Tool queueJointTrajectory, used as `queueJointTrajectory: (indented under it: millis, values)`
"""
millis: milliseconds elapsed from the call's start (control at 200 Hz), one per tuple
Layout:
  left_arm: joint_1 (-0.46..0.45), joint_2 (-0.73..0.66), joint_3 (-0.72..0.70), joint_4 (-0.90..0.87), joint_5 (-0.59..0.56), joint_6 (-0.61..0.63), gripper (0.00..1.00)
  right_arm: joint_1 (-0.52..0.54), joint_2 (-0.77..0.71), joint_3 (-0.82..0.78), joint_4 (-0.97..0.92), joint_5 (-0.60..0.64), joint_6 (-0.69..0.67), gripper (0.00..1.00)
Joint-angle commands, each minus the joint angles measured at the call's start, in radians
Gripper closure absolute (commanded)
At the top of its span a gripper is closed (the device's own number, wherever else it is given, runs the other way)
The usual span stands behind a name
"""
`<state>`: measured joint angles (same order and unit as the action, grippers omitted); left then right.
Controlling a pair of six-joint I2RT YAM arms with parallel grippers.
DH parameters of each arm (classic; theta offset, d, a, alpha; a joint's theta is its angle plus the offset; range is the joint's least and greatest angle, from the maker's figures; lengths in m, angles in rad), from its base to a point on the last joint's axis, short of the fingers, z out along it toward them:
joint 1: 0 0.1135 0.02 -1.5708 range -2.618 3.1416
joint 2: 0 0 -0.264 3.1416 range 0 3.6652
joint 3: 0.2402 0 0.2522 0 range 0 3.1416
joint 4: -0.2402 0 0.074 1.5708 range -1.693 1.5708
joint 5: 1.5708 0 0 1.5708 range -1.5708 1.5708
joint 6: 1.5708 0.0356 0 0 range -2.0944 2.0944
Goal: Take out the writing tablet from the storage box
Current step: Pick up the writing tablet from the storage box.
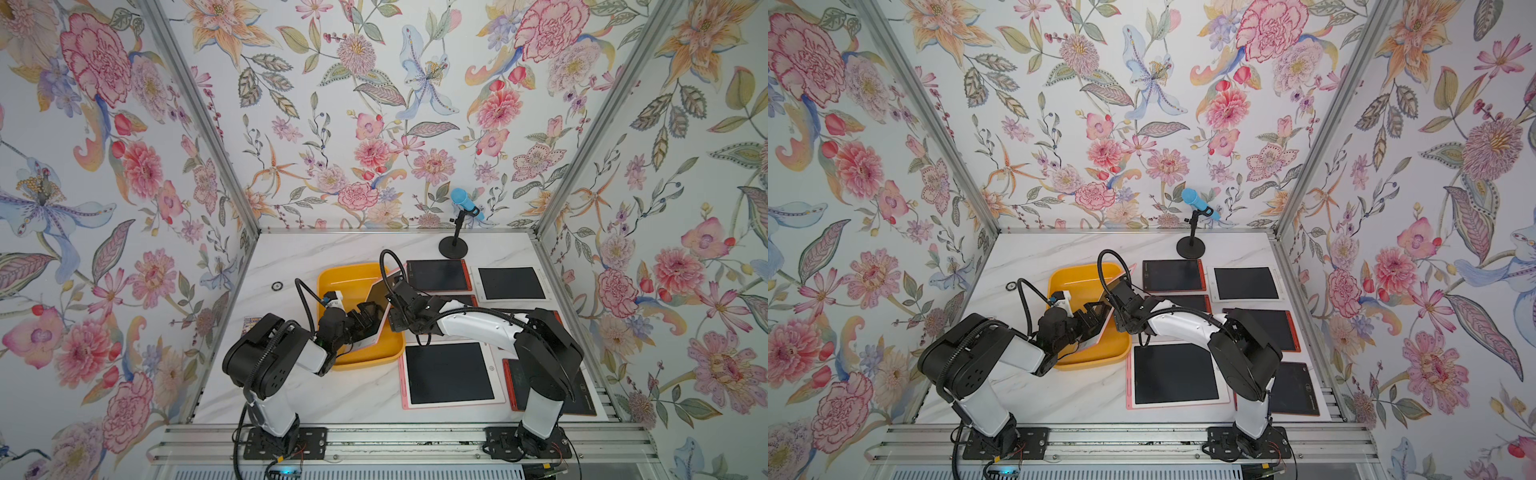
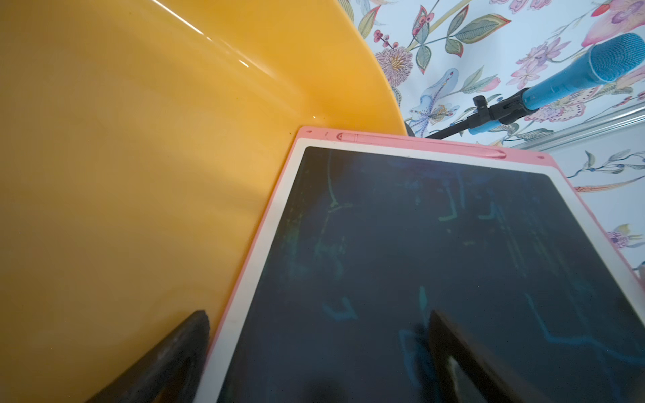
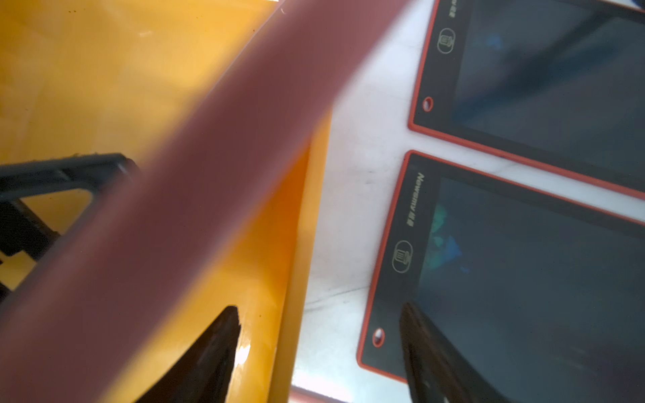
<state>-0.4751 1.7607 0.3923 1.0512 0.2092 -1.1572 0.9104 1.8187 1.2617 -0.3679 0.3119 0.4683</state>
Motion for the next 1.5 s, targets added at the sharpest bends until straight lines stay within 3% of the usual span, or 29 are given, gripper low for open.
queueJointTrajectory:
  millis: [0,190,275,440,656,811,866,931,1266,1496]
  values:
    - [-0.074,0.095,-0.039,-0.216,0.256,0.064,0.01,0.014,-0.079,0.022,0.074,0.032,0.05,0.24]
    - [-0.078,0.135,-0.01,-0.195,0.274,0.059,0.01,-0.026,-0.158,-0.01,0.031,0.04,0.066,0.2]
    - [-0.081,0.142,0.006,-0.212,0.273,0.066,0.01,-0.043,-0.193,-0.016,0.009,0.032,0.047,0.13]
    - [-0.103,0.148,0.059,-0.267,0.271,0.091,0.01,-0.07,-0.269,-0.053,-0.026,0.056,0.056,0.11]
    - [-0.114,0.166,0.103,-0.294,0.272,0.097,0.01,-0.099,-0.38,-0.09,0.039,-0.002,0.064,0.11]
    - [-0.117,0.172,0.107,-0.301,0.269,0.101,0.01,-0.11,-0.499,-0.118,0.082,0.028,0.087,0.09]
    - [-0.117,0.173,0.11,-0.301,0.271,0.103,0.01,-0.121,-0.528,-0.142,0.127,-0.026,0.096,0.08]
    - [-0.117,0.178,0.117,-0.301,0.272,0.103,0.01,-0.133,-0.513,-0.13,0.115,-0.084,0.108,0.08]
    - [-0.129,0.198,0.149,-0.303,0.277,0.1,0.01,-0.14,-0.358,-0.105,0.009,-0.089,0.158,0.13]
    - [-0.129,0.209,0.15,-0.291,0.283,0.099,0.01,-0.148,-0.308,-0.121,-0.01,-0.098,0.18,0.27]
